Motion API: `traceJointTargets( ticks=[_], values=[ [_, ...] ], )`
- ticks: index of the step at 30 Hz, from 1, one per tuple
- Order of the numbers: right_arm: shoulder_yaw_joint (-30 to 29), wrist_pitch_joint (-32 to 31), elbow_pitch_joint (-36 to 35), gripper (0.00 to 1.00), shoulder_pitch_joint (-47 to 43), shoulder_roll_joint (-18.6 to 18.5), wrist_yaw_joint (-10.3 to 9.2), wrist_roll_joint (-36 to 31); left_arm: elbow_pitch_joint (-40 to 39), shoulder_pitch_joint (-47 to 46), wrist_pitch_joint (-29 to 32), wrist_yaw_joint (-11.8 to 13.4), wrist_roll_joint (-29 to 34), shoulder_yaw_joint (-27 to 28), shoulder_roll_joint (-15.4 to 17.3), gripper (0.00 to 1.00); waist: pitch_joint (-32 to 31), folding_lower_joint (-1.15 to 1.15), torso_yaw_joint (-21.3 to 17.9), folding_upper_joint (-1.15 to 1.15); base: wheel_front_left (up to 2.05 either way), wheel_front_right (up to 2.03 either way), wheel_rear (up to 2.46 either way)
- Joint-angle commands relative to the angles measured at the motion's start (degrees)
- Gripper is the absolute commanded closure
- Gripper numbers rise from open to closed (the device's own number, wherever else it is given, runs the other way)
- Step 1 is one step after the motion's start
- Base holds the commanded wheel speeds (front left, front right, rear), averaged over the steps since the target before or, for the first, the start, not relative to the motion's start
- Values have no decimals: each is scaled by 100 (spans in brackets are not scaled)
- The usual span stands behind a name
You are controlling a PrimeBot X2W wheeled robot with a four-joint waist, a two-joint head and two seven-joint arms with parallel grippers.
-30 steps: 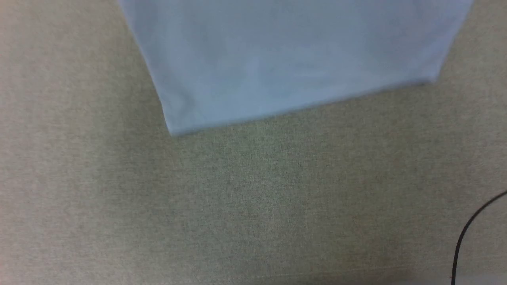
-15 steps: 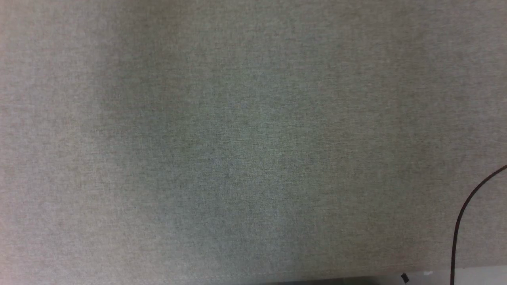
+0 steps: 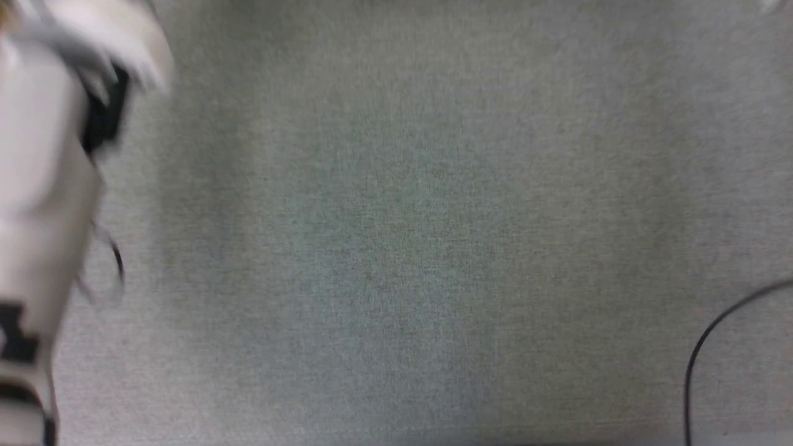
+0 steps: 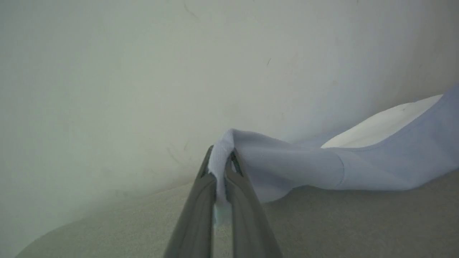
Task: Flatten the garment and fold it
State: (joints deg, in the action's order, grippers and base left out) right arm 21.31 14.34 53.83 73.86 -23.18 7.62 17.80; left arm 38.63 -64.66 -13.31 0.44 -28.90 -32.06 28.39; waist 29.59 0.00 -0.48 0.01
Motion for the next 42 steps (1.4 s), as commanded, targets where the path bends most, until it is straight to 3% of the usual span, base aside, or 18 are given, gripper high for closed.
traceJointTargets(
  ticks=[1, 9, 16, 20, 31, 42],
  values=[
    [177, 46, -170, 100, -492, -40, -13, 243, -92, 461, 73, -81, -90, -66, 75, 100, -715, 0, -19, -1, 0, 0, 0],
    [1176, -389, -1410, 100, -2895, -732, -13, 1371, -1156, 3041, 1032, 1, -712, -346, 612, 100, -1754, 0, -126, -1, 0, 0, 0],
    [1369, -861, -1858, 100, -4248, -1336, -13, 1779, -1856, 4363, 1480, 297, -1027, -438, 1037, 100, -2166, 0, -142, -1, 0, 0, 0],
    [1235, -943, -1803, 100, -4806, -1497, -13, 1859, -2042, 4860, 1486, 553, -1167, -357, 1205, 100, -2382, 0, -156, -1, 0, 0, 0],
    [923, -1206, -1909, 100, -5902, -1606, -13, 2069, -2314, 5846, 1467, 864, -1486, -332, 1356, 100, -3035, 0, -98, -1, 0, 0, 0],
    [1038, -2309, -2621, 100, -7343, -1940, -13, 2593, -3141, 6920, 2010, 916, -2002, -736, 1182, 100, -3425, 0, 32, -1, 0, 0, 0]
  ],
)
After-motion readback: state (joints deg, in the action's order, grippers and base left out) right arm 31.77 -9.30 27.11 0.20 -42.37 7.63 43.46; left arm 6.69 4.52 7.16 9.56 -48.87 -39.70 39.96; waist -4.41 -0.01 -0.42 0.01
